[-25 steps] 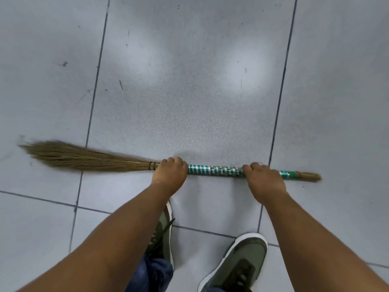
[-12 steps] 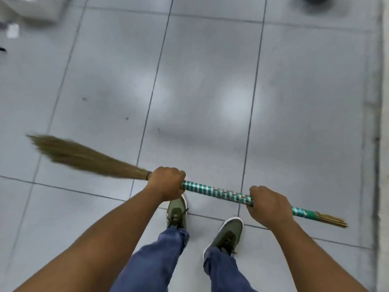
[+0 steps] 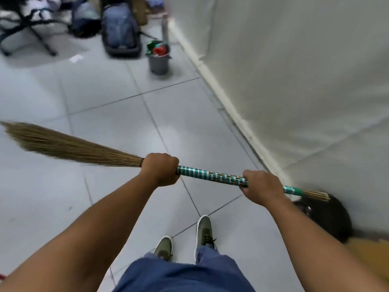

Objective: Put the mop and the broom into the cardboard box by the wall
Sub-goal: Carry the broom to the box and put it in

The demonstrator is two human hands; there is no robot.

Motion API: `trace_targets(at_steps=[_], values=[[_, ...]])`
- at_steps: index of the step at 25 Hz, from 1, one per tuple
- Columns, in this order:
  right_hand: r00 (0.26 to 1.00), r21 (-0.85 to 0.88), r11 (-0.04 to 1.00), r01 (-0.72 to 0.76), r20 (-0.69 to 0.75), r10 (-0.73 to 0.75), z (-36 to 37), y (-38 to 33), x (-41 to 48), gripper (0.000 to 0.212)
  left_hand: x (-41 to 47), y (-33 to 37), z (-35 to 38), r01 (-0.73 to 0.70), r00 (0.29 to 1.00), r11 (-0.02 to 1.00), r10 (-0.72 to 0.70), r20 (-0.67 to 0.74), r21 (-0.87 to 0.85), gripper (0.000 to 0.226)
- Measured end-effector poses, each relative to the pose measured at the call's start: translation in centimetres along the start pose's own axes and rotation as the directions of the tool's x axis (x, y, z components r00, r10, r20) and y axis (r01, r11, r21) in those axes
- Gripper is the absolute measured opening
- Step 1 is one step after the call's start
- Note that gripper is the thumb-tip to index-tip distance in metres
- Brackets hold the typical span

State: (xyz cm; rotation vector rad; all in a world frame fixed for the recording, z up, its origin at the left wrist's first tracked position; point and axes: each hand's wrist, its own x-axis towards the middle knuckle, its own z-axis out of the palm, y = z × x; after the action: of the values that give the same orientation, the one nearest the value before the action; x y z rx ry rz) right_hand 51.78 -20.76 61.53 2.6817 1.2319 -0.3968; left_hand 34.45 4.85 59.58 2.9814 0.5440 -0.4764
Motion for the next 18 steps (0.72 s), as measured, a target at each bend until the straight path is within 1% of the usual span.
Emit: trace_targets(at_steps=[3, 5, 7, 9, 12, 14, 16, 18], values=[[0.973, 0.063, 0.974, -0.218, -0.067, 0.222, -0.8, 2.7, -6.5, 0.022, 2.2, 4.3, -4.5, -0.222, 0.971, 0.970, 0.229, -0.070, 0.104, 0.023], [0.925, 0.111, 0.927, -0.359, -0.091, 0.369, -0.8, 4.3, -11.3, 0.021, 3.1, 8.4, -6.6, -0.353, 0.923, 0.919, 0.373, -0.091, 0.176, 0.023], [0.866, 0.151, 0.865, -0.478, -0.083, 0.493, -0.6, 5.7, -15.8, 0.021, 3.6, 12.7, -8.3, -0.460, 0.866, 0.856, 0.492, -0.094, 0.236, 0.024], [0.764, 0.205, 0.759, -0.618, -0.072, 0.641, -0.1, 7.5, -21.8, 0.022, 3.5, 19.2, -10.1, -0.584, 0.770, 0.758, 0.631, -0.097, 0.291, 0.024], [0.609, 0.317, 0.596, -0.738, -0.070, 0.790, 1.0, 10.1, -29.7, 0.023, 2.6, 28.6, -12.2, -0.695, 0.626, 0.614, 0.773, -0.106, 0.374, 0.025], [0.509, 0.341, 0.509, -0.791, -0.097, 0.856, 1.9, 11.5, -35.1, 0.025, 1.3, 35.2, -12.9, -0.747, 0.506, 0.504, 0.854, -0.120, 0.434, 0.026], [0.407, 0.339, 0.421, -0.841, -0.116, 0.906, 3.3, 12.9, -40.8, 0.029, -0.5, 42.4, -13.0, -0.798, 0.386, 0.396, 0.915, -0.120, 0.455, 0.028], [0.301, 0.343, 0.315, -0.885, -0.095, 0.949, 5.0, 14.6, -47.0, 0.032, -3.2, 49.9, -12.4, -0.836, 0.276, 0.292, 0.955, -0.105, 0.464, 0.031]])
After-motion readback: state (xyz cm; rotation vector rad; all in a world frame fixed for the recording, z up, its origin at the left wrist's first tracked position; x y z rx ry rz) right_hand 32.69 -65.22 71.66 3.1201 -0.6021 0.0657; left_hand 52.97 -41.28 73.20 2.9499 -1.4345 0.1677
